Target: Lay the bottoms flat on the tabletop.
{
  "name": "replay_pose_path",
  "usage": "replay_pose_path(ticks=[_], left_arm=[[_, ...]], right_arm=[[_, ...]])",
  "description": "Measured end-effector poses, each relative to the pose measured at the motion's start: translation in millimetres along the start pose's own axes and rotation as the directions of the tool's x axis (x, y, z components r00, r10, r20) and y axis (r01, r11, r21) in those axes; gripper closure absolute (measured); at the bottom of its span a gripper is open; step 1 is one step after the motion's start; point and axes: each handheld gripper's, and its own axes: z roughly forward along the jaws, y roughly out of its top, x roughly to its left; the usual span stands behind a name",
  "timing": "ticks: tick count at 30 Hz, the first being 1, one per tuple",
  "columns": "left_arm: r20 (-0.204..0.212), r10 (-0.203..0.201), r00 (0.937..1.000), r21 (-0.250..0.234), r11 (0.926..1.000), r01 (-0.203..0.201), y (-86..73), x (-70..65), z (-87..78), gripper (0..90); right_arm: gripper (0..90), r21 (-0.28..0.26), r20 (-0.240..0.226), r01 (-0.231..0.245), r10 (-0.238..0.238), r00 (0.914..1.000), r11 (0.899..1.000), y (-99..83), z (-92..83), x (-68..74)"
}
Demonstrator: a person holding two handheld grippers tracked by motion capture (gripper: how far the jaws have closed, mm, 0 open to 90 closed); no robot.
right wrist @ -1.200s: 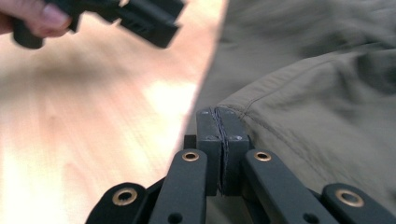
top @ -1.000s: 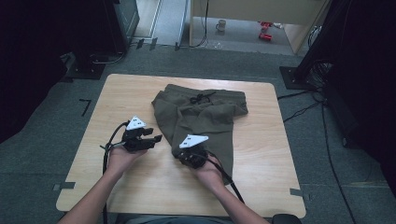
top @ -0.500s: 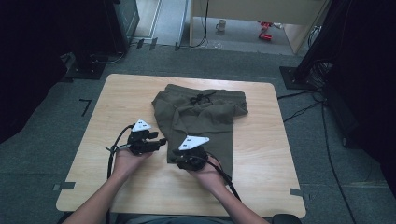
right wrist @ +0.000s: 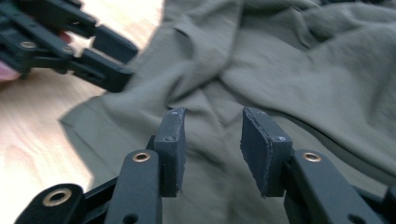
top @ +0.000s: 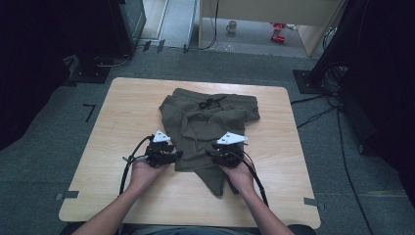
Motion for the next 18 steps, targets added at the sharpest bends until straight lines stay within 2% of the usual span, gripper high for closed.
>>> replay_pose_path(ticks=[5, 8, 10, 13, 18], left_arm=[[0.017, 0.031, 0.9994, 0.022, 0.9993, -0.031, -0.7, -3.8, -0.6, 89.3], [0.025, 0.036, 0.9990, 0.012, 0.9993, -0.036, 3.0, -2.5, -9.5, 90.0], [0.034, 0.029, 0.9990, -0.011, 0.9995, -0.028, 5.8, 0.7, -22.2, 90.0], [0.030, 0.028, 0.9992, -0.017, 0.9995, -0.027, 6.4, 6.2, -41.8, 90.0], [0.004, 0.030, 0.9995, -0.017, 0.9994, -0.030, -12.2, 18.7, -77.9, 90.0]], right_arm=[[59.7, -0.016, 0.022, -0.001, 0.001, 0.9998, 1.000, -3.6, -3.5, -5.3], [59.9, -0.018, 0.035, 0.003, -0.002, 0.9994, 1.000, -3.4, -3.9, -7.0], [60.6, -0.022, 0.040, 0.000, 0.000, 0.9992, 1.000, -2.8, -4.9, -8.0], [61.4, -0.026, 0.050, 0.004, -0.003, 0.9988, 1.000, -1.3, -5.3, -9.4], [61.3, -0.018, 0.054, -0.009, 0.010, 0.9985, 1.000, 0.9, -3.7, -11.9]])
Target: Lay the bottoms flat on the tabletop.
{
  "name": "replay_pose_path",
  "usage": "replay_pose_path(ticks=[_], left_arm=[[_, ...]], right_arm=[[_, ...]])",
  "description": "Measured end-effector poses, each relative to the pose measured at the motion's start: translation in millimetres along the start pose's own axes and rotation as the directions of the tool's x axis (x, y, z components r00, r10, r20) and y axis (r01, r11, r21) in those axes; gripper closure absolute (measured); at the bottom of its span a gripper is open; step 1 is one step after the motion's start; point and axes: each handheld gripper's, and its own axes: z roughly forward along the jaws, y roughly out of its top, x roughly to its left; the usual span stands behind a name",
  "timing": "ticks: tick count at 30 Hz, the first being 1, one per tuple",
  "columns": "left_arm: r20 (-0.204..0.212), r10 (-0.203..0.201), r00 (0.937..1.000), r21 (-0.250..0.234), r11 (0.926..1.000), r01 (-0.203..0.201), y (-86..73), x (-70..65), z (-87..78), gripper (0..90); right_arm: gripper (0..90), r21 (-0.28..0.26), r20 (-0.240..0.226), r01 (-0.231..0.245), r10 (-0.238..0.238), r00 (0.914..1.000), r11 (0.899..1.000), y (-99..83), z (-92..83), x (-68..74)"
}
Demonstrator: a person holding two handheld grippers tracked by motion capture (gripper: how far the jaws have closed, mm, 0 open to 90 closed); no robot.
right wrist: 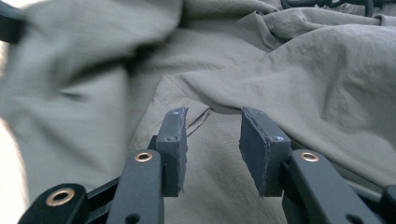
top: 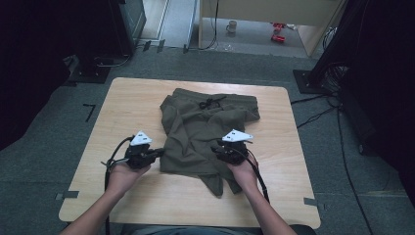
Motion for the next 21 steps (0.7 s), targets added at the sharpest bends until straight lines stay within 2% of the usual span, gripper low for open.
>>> replay_pose_path(ticks=[4, 8, 10, 14, 19, 21], left_arm=[[-0.029, -0.017, 0.9994, 0.015, 0.9997, 0.017, -18.9, 12.4, -17.6, 90.0], [-0.053, -0.054, 0.9971, 0.033, 0.9979, 0.055, -32.2, 26.8, -26.8, 90.0], [-0.071, -0.053, 0.9961, 0.041, 0.9976, 0.056, -37.6, 33.6, -30.0, 90.0], [-0.098, -0.074, 0.9924, 0.051, 0.9955, 0.080, -45.1, 44.6, -29.7, 90.0], [-0.113, -0.111, 0.9874, 0.030, 0.9929, 0.115, -50.7, 55.2, -30.9, 90.0], [-0.112, -0.128, 0.9854, 0.024, 0.9910, 0.132, -52.8, 58.2, -30.1, 90.0]], right_arm=[[59.3, 0.004, -0.012, 0.004, -0.004, 0.9999, 1.000, 0.4, 6.4, 4.6], [56.1, 0.016, -0.025, -0.005, 0.005, 0.9997, 1.000, 1.1, 16.4, 11.6], [54.4, 0.019, -0.030, -0.014, 0.014, 0.9995, 1.000, 1.7, 21.9, 14.4], [48.4, 0.052, -0.035, -0.012, 0.013, 0.9993, 0.999, 4.5, 35.0, 19.5], [47.5, 0.086, -0.018, 0.001, 0.001, 0.9998, 0.996, 5.3, 50.9, 23.7], [48.4, 0.084, -0.005, 0.011, -0.011, 0.9999, 0.996, 4.4, 55.0, 25.2]])
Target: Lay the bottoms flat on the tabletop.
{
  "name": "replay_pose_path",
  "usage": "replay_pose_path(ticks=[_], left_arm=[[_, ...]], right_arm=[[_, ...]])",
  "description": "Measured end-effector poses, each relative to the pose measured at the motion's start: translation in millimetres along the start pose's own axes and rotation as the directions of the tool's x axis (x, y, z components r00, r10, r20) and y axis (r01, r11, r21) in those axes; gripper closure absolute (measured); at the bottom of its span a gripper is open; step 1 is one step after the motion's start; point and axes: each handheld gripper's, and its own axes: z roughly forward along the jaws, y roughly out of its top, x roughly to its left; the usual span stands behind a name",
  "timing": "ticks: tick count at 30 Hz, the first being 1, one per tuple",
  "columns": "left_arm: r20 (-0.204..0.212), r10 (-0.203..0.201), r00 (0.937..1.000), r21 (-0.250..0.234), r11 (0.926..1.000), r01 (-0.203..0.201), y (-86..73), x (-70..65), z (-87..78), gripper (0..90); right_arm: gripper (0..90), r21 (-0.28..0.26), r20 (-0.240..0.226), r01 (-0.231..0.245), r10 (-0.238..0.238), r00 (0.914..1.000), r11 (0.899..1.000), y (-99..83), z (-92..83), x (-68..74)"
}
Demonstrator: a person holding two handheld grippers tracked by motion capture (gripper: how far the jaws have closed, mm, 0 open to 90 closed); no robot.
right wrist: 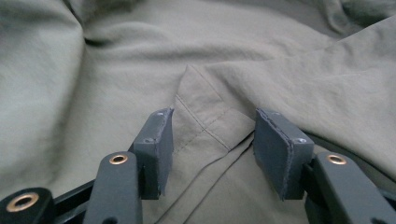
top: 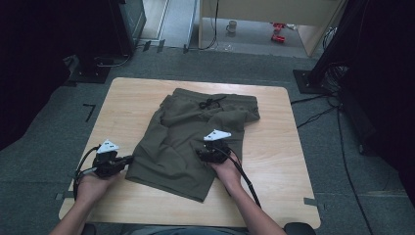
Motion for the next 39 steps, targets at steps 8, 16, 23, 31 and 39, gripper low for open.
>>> replay_pose_path(ticks=[8, 16, 23, 31, 39], left_arm=[[0.020, 0.015, 0.9997, 0.037, 0.9992, -0.016, -3.0, -4.6, 6.9, 90.0], [0.061, 0.018, 0.9980, 0.036, 0.9991, -0.021, -5.4, -6.5, 7.2, 90.0], [0.055, 0.010, 0.9984, -0.029, 0.9995, -0.009, -0.9, -10.6, -0.4, 69.8], [0.053, 0.002, 0.9986, -0.100, 0.9949, 0.003, 27.0, -4.4, 0.6, 55.5], [0.070, 0.046, 0.9965, -0.090, 0.9951, -0.040, 67.3, -7.2, 28.6, 50.8]], right_arm=[[78.4, 0.003, 0.015, 0.051, -0.051, 0.9986, 0.999, 0.1, -1.1, 4.5], [87.0, -0.009, 0.034, 0.033, -0.033, 0.9989, 0.999, 6.4, -30.0, -4.9], [86.9, -0.085, 0.056, -0.002, 0.006, 0.9984, 0.996, 4.7, -75.8, -24.5], [86.9, -0.106, 0.116, -0.033, 0.045, 0.9922, 0.994, -13.6, -122.0, -49.1], [86.9, -0.105, 0.172, -0.097, 0.114, 0.9785, 0.990, -40.6, -150.0, -74.8]])
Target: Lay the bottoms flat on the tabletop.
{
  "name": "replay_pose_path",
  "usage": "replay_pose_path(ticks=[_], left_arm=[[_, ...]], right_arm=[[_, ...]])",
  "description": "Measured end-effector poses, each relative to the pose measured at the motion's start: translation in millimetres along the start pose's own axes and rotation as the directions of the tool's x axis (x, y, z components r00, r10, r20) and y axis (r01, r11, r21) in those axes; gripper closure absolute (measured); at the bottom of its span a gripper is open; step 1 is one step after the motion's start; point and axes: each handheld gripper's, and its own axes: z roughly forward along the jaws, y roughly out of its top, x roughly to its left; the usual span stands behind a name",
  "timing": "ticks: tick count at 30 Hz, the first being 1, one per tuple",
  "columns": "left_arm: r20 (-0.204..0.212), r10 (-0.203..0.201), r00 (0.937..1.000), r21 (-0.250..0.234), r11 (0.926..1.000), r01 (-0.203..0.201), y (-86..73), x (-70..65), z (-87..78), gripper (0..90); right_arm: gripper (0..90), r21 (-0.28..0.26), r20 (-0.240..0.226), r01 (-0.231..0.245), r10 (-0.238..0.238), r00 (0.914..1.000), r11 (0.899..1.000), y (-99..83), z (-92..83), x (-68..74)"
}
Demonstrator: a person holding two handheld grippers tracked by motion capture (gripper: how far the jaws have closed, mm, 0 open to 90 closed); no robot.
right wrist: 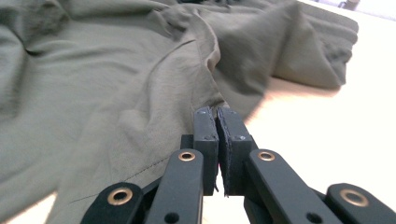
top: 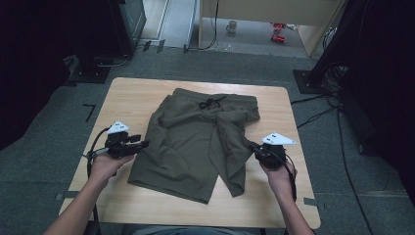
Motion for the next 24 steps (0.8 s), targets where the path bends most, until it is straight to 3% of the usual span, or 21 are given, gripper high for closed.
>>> replay_pose_path(ticks=[4, 8, 14, 16, 18, 24], left_arm=[[-0.004, 0.010, 0.9999, 0.006, 0.9999, -0.010, 14.8, 2.6, 14.5, 48.2], [-0.001, -0.010, 1.0000, -0.001, 1.0000, 0.010, 25.4, 8.6, 28.0, 45.3], [0.000, -0.034, 0.9994, 0.051, 0.9981, 0.034, 32.8, 16.1, 52.3, 44.4], [-0.004, -0.045, 0.9990, 0.084, 0.9954, 0.045, 32.9, 16.3, 58.7, 48.1], [-0.001, -0.060, 0.9982, 0.121, 0.9909, 0.060, 32.0, 16.4, 64.6, 58.3], [-0.021, -0.033, 0.9992, 0.152, 0.9878, 0.036, 28.1, 15.3, 70.5, 85.7]], right_arm=[[86.9, 0.004, 0.027, -0.013, 0.013, 0.9996, 1.000, -8.1, -7.8, -11.9], [86.9, 0.016, 0.040, -0.028, 0.027, 0.9988, 0.999, -14.3, -11.3, -22.7], [86.9, 0.030, 0.049, -0.037, 0.036, 0.9982, 0.999, -21.0, -14.1, -31.8], [86.8, 0.042, 0.047, -0.040, 0.038, 0.9982, 0.998, -23.5, -13.6, -33.9], [86.8, 0.054, 0.046, -0.048, 0.046, 0.9979, 0.997, -26.9, -13.1, -35.9], [86.8, 0.074, 0.063, -0.057, 0.052, 0.9967, 0.996, -35.7, -15.7, -40.1]])
